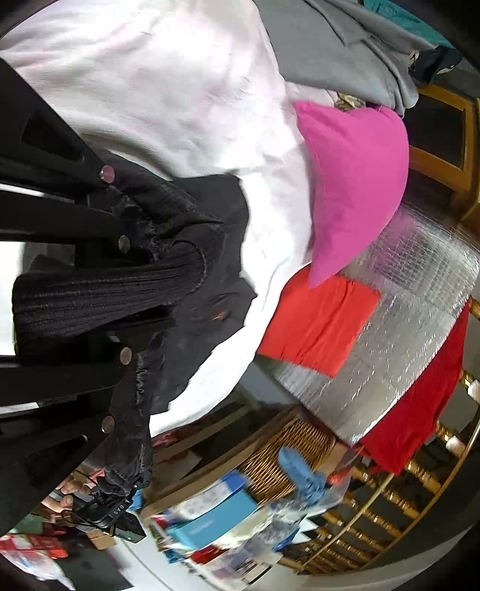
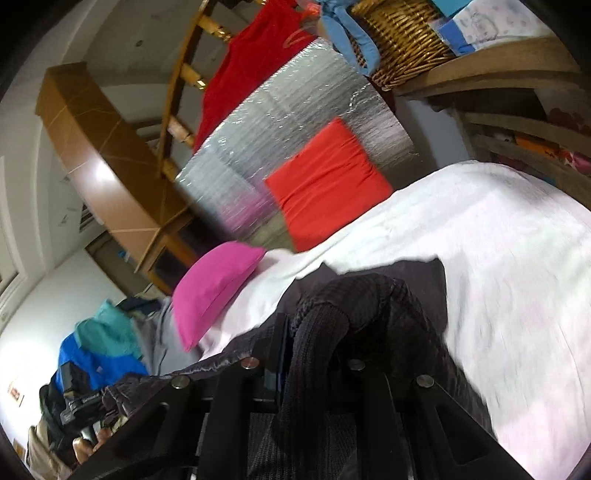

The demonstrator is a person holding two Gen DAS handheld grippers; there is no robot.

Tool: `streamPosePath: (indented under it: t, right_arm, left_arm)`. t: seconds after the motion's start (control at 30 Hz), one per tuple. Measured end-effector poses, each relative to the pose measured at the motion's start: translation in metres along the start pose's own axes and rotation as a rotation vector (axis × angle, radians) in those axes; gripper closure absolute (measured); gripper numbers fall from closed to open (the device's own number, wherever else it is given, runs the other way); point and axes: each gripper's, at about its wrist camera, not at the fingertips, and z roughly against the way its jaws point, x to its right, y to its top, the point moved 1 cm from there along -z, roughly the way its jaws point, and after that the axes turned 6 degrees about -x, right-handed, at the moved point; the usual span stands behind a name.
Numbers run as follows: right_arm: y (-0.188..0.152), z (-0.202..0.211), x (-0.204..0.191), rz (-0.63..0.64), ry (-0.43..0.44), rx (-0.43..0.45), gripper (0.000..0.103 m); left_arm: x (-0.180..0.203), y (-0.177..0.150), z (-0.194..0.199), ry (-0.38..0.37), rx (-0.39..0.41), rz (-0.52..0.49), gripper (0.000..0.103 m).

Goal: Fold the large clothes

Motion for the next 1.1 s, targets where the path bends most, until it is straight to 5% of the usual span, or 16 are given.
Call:
streamPosePath:
  t: [0.3, 0.57, 0.8, 0.9, 0.93, 0.97, 1.0, 1.1]
  right_arm:
    - [0.086, -0.136, 0.027, -0.034, -0.106, -0.012, 0.088]
    - [0.112, -0.232, 0.084, -0.146, -0.198, -0.066, 0.088]
    - [0.115, -0.267, 0.153, -0.466, 0.032, -0.189, 0.078]
    - [0.118, -0.259, 0.165, -0.56, 0.173, -0.202, 0.064]
    - [0.118, -0.252, 0.167, -0.598, 0.238, -0.19, 0.046]
    - [0.116, -0.243, 0.167, -0.627, 0.293, -0.179, 0.03]
    - [0.116, -0.233, 0.168, -0.648, 0.336, -0.153, 0.024]
    - [0.121, -0.191, 0.156, -0.593, 0.31, -0.052, 0.013]
  left_arm:
    - [-0.035, 0.094, -0.128, 0.059, -0.075, 0.122, 0.085]
    - [-0.068, 0.12, -0.22, 0.12, -0.119, 0.147, 0.084]
    - [-0.097, 0.113, -0.245, 0.034, -0.109, 0.212, 0.078]
    - [-0.101, 0.115, -0.231, -0.066, -0.095, 0.275, 0.065]
    - [-0.101, 0.116, -0.223, -0.088, -0.089, 0.285, 0.059]
    - [-0.1, 0.118, -0.212, -0.09, -0.085, 0.288, 0.043]
    - [-0.099, 0.119, -0.205, -0.075, -0.077, 0.288, 0.025]
    - [-0.096, 0.123, -0.163, -0.018, 0.011, 0.293, 0.019]
